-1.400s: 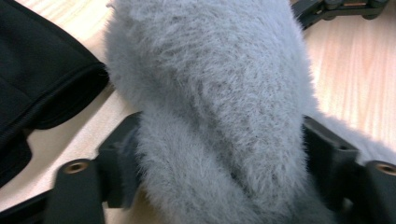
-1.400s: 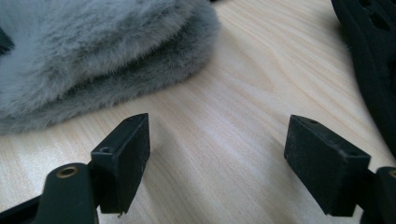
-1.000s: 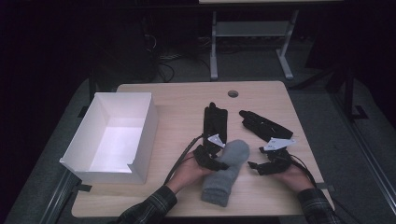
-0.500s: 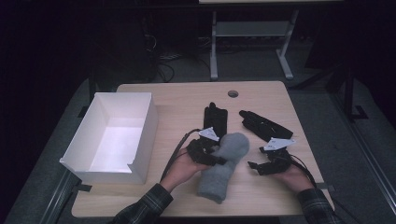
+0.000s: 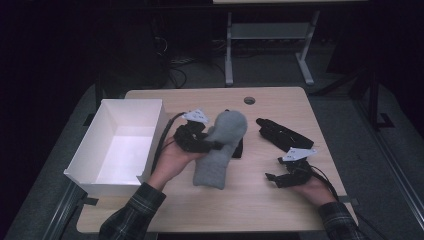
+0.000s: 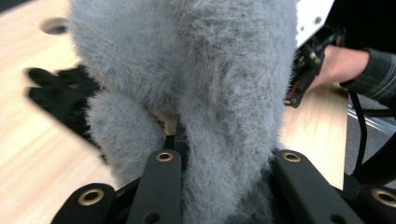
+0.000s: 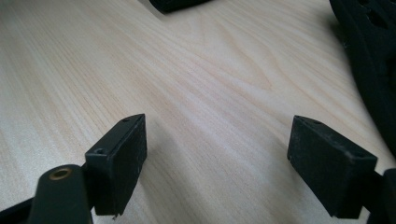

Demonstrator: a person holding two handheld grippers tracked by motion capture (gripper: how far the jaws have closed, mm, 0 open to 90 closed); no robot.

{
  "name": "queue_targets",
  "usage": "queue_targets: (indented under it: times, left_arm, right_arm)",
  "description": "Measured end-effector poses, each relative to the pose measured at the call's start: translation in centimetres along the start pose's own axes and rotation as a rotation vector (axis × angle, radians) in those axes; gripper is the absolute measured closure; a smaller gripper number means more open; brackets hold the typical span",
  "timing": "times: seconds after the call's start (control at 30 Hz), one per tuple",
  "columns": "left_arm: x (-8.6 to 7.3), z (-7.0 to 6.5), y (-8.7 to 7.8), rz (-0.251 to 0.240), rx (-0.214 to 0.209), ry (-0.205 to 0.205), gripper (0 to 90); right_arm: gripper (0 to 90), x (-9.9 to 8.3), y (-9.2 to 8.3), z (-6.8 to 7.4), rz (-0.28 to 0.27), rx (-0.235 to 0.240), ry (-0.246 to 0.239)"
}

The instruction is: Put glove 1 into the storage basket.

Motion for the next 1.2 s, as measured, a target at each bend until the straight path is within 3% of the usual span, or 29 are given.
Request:
queue_targets:
  times: [0.13, 0.4, 0.63, 0.87, 0.93, 1.03, 1.2]
  left_arm:
    - [0.9, 1.4, -3.0, -0.014, 0.035, 0.002, 72.1]
    - [2.3, 3.7, -8.6, -0.067, 0.084, -0.033, 72.1]
    - [2.6, 5.8, -13.4, -0.104, 0.14, -0.068, 72.0]
    - [1.6, 7.9, -18.0, -0.125, 0.213, -0.106, 72.1]
    - [1.3, 8.2, -18.5, -0.122, 0.22, -0.112, 72.0]
    - [-0.2, 9.6, -20.5, -0.116, 0.262, -0.146, 72.0]
    - [-2.6, 11.4, -22.1, -0.099, 0.303, -0.19, 72.0]
  right_arm:
    - [19.9, 0.0, 0.0, 0.0, 0.001, -0.001, -0.002]
    - [19.5, 0.0, 0.0, 0.0, 0.001, -0.002, 0.001]
    - [19.3, 0.0, 0.0, -0.1, 0.001, -0.005, -0.001]
    - [19.3, 0.0, 0.0, -0.1, 0.002, -0.006, -0.001]
    - [19.2, 0.0, 0.0, -0.1, 0.002, -0.006, -0.001]
    - [19.0, 0.0, 0.0, -0.2, 0.002, -0.008, 0.0]
    - [19.0, 0.0, 0.0, -0.2, 0.002, -0.009, 0.0]
Point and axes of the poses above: each handheld gripper's, and its own axes: y roughly forward along the jaws, x roughly out of its top, z roughly to its left, the point moved 10 cm from there along y, roughly forward along the jaws, and after that the axes turned 2 degrees about z, right-handed, at the moved point
